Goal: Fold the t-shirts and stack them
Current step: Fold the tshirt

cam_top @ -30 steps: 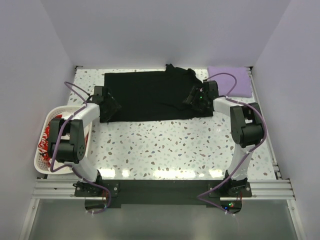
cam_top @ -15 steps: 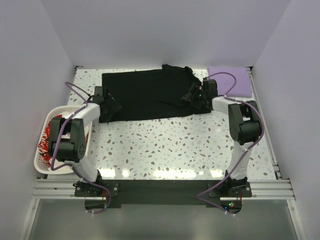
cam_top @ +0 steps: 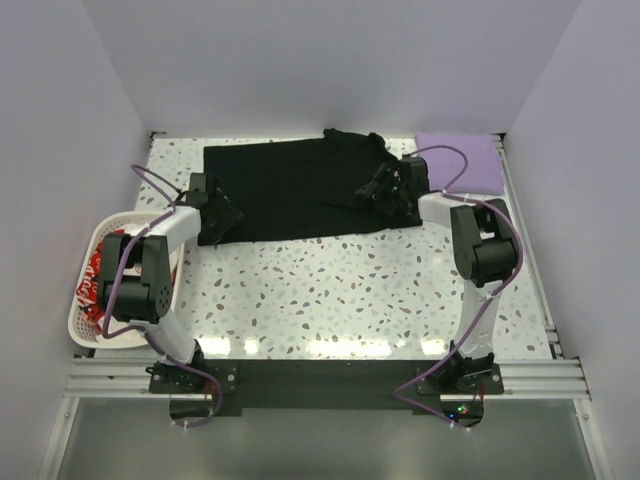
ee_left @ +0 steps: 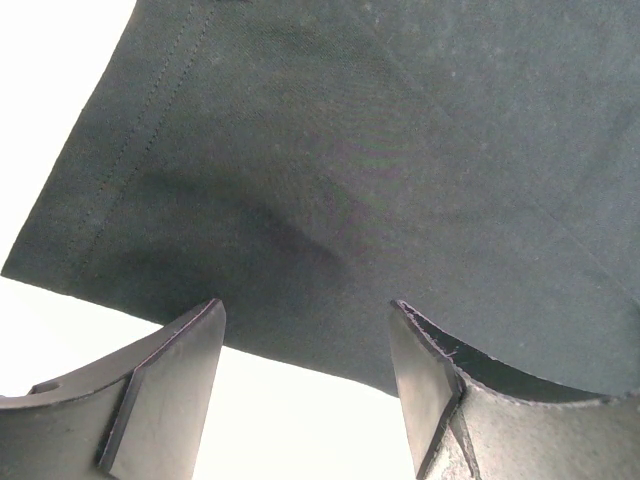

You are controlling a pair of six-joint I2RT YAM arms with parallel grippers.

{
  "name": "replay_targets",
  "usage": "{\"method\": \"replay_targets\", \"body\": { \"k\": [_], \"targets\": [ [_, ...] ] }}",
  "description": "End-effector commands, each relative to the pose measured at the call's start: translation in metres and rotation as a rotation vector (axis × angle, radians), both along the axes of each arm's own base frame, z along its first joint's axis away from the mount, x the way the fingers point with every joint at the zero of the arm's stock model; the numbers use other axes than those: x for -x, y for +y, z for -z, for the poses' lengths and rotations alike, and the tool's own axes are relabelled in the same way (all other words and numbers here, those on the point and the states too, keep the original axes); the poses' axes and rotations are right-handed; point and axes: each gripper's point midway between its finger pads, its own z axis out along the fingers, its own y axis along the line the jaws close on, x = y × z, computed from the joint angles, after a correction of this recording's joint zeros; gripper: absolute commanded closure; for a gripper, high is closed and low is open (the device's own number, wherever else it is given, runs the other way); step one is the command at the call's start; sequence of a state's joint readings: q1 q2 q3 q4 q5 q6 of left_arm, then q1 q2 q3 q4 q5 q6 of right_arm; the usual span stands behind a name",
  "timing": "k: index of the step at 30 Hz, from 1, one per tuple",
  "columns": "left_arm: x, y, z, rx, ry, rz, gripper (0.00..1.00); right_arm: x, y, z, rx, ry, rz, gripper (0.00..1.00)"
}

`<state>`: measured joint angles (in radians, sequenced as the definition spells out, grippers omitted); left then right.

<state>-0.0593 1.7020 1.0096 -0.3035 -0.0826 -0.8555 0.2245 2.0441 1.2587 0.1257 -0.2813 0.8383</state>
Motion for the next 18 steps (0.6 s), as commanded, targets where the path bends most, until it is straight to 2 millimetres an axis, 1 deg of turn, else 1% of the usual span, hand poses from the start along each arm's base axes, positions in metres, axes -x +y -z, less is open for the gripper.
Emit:
{"method": "replay_targets", "body": {
  "k": [1, 5, 7, 9, 10, 12, 15, 18],
  "targets": [
    [-0.01, 0.002, -0.007, -0.003, -0.03, -0.014, 0.29, -0.019, 0.013, -0.02, -0.069, -0.071, 0.016, 0.31],
    [-0.01, 0.001, -0.008, -0.002, -0.03, -0.013, 0.29, -0.025, 0.017, -0.028, -0.083, -0.084, 0.03, 0.31],
    [-0.01, 0.0, -0.007, 0.002, -0.03, -0.011, 0.29, -0.031, 0.02, -0.033, -0.095, -0.091, 0.035, 0.31],
    [-0.01, 0.001, -0.008, 0.002, -0.033, -0.009, 0.29, -0.034, 0.023, -0.03, -0.102, -0.084, 0.038, 0.31],
    [-0.01, 0.0, -0.01, 0.003, -0.039, -0.008, 0.29, -0.039, 0.025, -0.036, -0.12, -0.091, 0.046, 0.31],
    [-0.007, 0.0, -0.01, 0.002, -0.039, -0.004, 0.29, -0.042, 0.028, -0.038, -0.143, -0.094, 0.053, 0.31],
    [-0.007, -0.001, -0.019, 0.005, -0.064, 0.005, 0.29, -0.05, 0.032, -0.045, -0.167, -0.107, 0.068, 0.31],
    [-0.004, -0.003, -0.025, 0.009, -0.077, 0.018, 0.28, -0.055, 0.033, -0.048, -0.167, -0.109, 0.075, 0.31]
  ]
}}
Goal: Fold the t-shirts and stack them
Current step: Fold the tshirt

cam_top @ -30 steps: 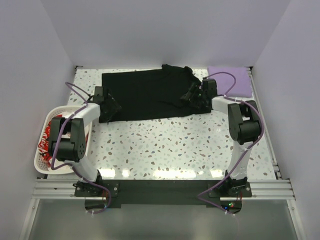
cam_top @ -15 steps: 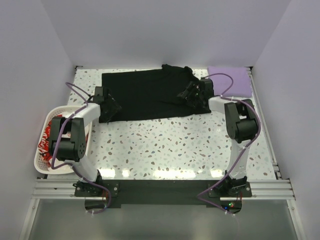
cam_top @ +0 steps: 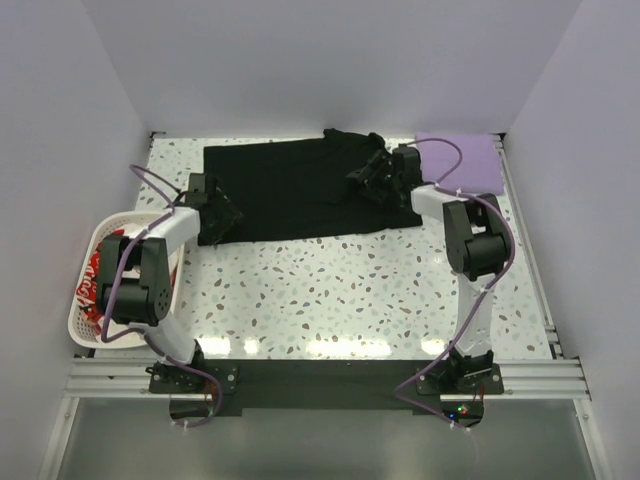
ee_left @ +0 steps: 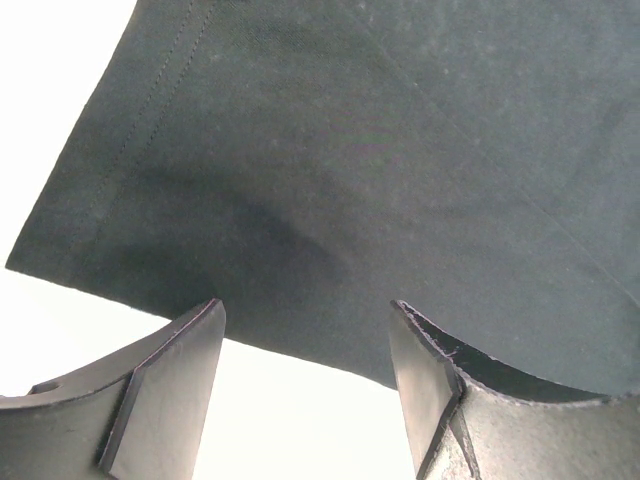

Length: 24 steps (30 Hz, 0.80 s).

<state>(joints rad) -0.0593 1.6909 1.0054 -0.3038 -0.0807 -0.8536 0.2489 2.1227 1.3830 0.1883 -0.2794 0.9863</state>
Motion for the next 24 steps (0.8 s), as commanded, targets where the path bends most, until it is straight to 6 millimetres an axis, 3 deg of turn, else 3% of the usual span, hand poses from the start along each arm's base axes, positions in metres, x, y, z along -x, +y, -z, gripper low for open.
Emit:
{"method": "replay_targets", "body": {
  "k": [1, 8, 14, 15, 20, 21, 22, 24],
  "targets": [
    [-0.004, -0.003, -0.026, 0.013, -0.08, 0.019, 0.29, -0.022, 0.008, -0.026, -0.039, -0.074, 0.02, 0.31],
    [0.01, -0.005, -0.038, 0.023, -0.111, 0.032, 0.28, -0.041, 0.007, -0.036, 0.042, -0.118, -0.002, 0.3],
    [0.027, -0.002, -0.036, 0.012, -0.119, 0.028, 0.28, -0.054, 0.0, -0.063, 0.148, -0.182, -0.03, 0.3],
    [0.028, -0.001, -0.038, 0.013, -0.128, 0.026, 0.28, -0.055, -0.001, -0.078, 0.158, -0.206, -0.029, 0.3],
    [0.041, 0.004, -0.026, -0.026, -0.115, -0.004, 0.28, -0.031, -0.026, -0.094, 0.288, -0.173, -0.003, 0.3],
    [0.042, 0.004, -0.026, -0.026, -0.118, -0.017, 0.29, -0.019, -0.033, -0.078, 0.32, -0.137, -0.009, 0.3],
    [0.043, 0.006, -0.024, -0.037, -0.122, -0.033, 0.29, -0.009, -0.04, -0.097, 0.329, -0.16, 0.005, 0.3],
    [0.047, 0.003, -0.018, -0.039, -0.115, -0.047, 0.31, 0.006, -0.053, -0.093, 0.355, -0.14, 0.021, 0.3]
  ]
}}
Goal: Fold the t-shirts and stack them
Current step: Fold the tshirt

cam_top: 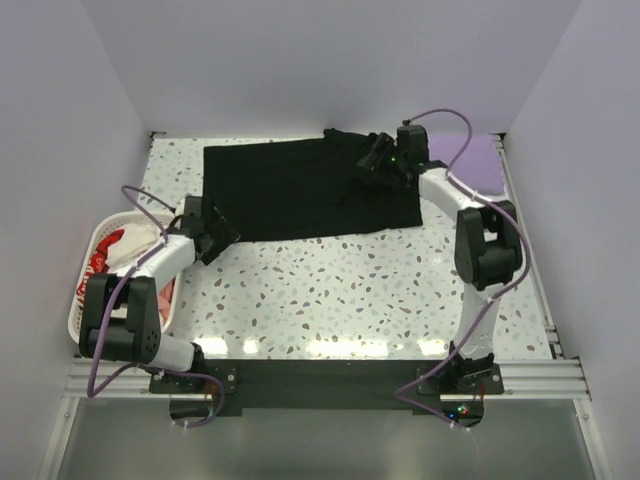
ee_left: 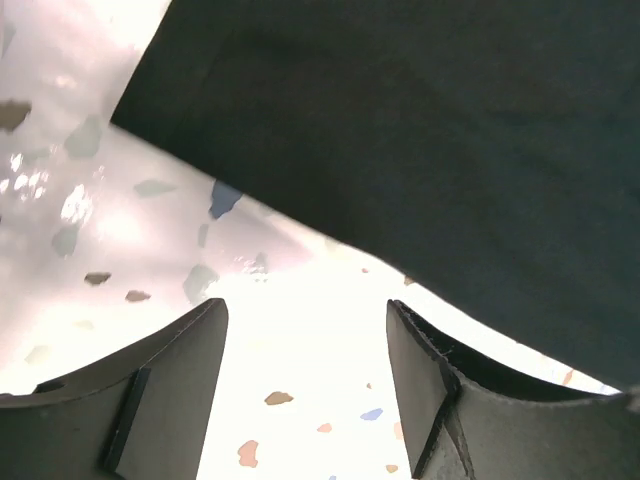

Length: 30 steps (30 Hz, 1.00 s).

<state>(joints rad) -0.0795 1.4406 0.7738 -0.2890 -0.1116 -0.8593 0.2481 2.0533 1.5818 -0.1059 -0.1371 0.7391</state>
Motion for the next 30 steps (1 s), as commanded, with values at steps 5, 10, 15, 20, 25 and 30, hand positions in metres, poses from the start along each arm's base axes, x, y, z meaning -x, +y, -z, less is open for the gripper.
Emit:
{"method": "replay_targets", "body": {
  "k": [5, 10, 15, 20, 25, 30],
  "targets": [
    [-0.003, 0.013, -0.005, -0.072, -0.076, -0.114, 0.33, 0.057, -0.05, -0.01, 0.143, 0.015, 0.025, 0.35],
    [-0.004, 0.026, -0.007, -0.124, -0.086, -0.159, 0.33, 0.048, -0.049, 0.005, 0.134, 0.057, -0.01, 0.63],
    [-0.006, 0.025, -0.007, -0.121, -0.086, -0.156, 0.36, 0.035, -0.05, 0.022, 0.17, 0.084, -0.007, 0.79],
    [-0.006, 0.025, -0.009, -0.124, -0.094, -0.149, 0.36, 0.021, -0.05, 0.036, 0.193, 0.095, -0.013, 0.8],
    [-0.004, 0.026, -0.011, -0.131, -0.095, -0.142, 0.36, -0.008, -0.044, 0.047, 0.175, 0.092, -0.019, 0.75],
    [-0.004, 0.029, -0.013, -0.145, -0.097, -0.146, 0.36, -0.034, -0.038, 0.052, 0.156, 0.101, -0.013, 0.64]
  ]
}}
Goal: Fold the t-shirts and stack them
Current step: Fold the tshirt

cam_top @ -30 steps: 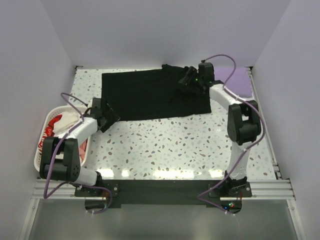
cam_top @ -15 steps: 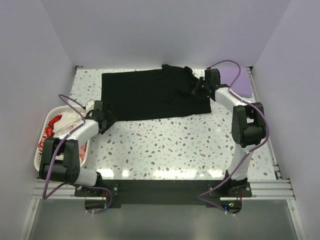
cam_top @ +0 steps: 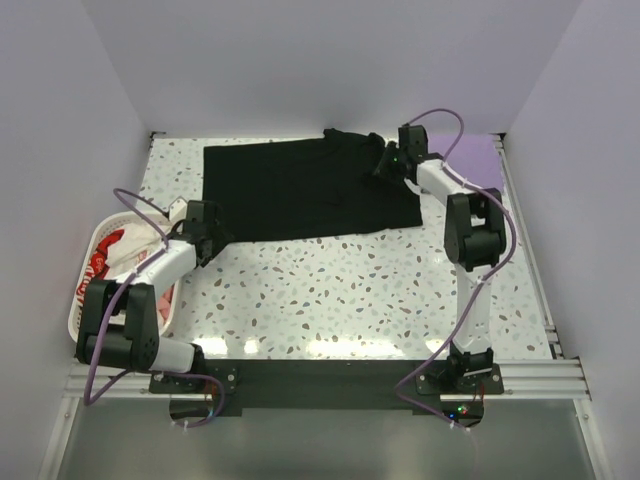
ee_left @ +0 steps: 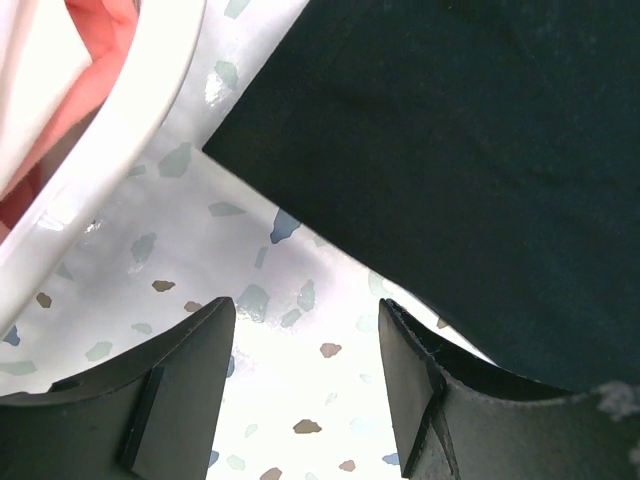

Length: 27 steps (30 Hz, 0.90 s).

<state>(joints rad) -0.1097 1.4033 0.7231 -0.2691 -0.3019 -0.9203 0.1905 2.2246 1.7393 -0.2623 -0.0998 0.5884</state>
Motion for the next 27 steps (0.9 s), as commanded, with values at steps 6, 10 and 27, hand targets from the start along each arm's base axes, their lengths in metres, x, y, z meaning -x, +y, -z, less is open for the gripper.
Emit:
{"method": "replay_targets", "body": {
  "k": [6, 10, 27],
  "targets": [
    [-0.011, 0.005, -0.017, -0.029, -0.067, -0.007, 0.36, -0.02, -0.002, 0.014, -0.001, 0.016, -0.003, 0.62],
    [-0.013, 0.002, -0.018, -0.021, -0.07, 0.004, 0.35, -0.019, -0.009, 0.023, 0.028, 0.031, -0.011, 0.53],
    [-0.018, 0.006, -0.008, -0.017, -0.072, -0.036, 0.27, 0.0, -0.018, -0.124, -0.019, -0.17, -0.043, 0.26]
  ]
}}
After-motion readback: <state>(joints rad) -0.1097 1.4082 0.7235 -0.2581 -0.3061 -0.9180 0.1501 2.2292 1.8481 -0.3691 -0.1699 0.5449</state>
